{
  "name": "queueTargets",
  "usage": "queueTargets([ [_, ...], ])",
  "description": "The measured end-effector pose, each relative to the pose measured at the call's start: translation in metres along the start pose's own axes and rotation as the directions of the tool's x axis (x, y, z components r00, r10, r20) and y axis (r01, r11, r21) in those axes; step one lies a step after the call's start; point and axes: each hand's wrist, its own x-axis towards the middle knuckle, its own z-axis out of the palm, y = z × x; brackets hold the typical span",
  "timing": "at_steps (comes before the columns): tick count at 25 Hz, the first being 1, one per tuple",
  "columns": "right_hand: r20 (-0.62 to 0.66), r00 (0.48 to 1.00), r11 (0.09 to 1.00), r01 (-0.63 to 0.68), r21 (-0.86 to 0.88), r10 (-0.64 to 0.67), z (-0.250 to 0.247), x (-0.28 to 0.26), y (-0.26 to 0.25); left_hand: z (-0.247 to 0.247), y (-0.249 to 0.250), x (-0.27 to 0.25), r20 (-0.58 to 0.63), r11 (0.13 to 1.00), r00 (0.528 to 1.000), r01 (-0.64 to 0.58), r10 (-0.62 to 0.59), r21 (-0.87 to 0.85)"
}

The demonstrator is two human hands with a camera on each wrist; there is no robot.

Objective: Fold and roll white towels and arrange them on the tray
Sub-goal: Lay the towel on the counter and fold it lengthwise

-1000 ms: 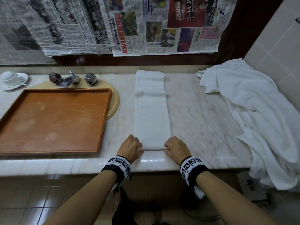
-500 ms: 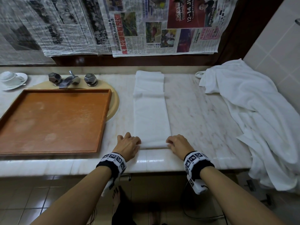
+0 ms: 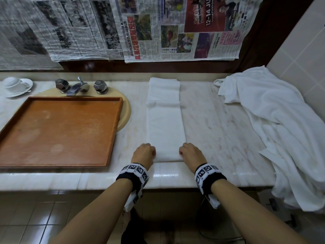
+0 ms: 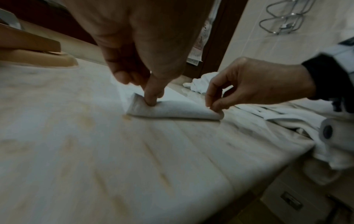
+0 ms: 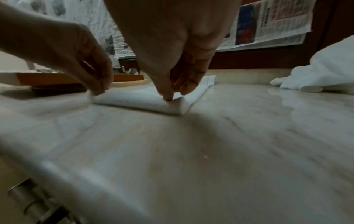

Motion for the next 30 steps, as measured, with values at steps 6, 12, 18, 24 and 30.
queueTargets([
  [6,0.004,0.995,0.995,0.097,0.003,-0.097,0.005,-0.017,-0.007,0.014,0.002,-0.016,-0.040,0.998,0.998,-0.054,0.053,-0.023],
  [12,-0.015,0.996,0.985,0.082,-0.152,-0.086,-0.001,-0.007,-0.003,0.005,0.002,-0.011,-0.006,0.973,0.995,-0.098,0.101,0.210],
  [18,0.223,0.975,0.994,0.034,-0.104,-0.010,-0.022,-0.003,0.003,-0.009,-0.011,-0.013,0.074,0.954,0.978,-0.206,0.194,0.218],
  [24,0.208,0.974,0.995,-0.097,0.008,0.093,-0.023,0.004,0.004,-0.015,-0.016,-0.008,0.078,0.991,0.990,-0.124,0.120,0.042],
  [30,-0.048,0.999,1.000,0.013,0.007,-0.013,-0.001,0.002,-0.007,-0.005,0.000,-0.005,0.021,0.995,0.996,-0.089,0.090,-0.038],
])
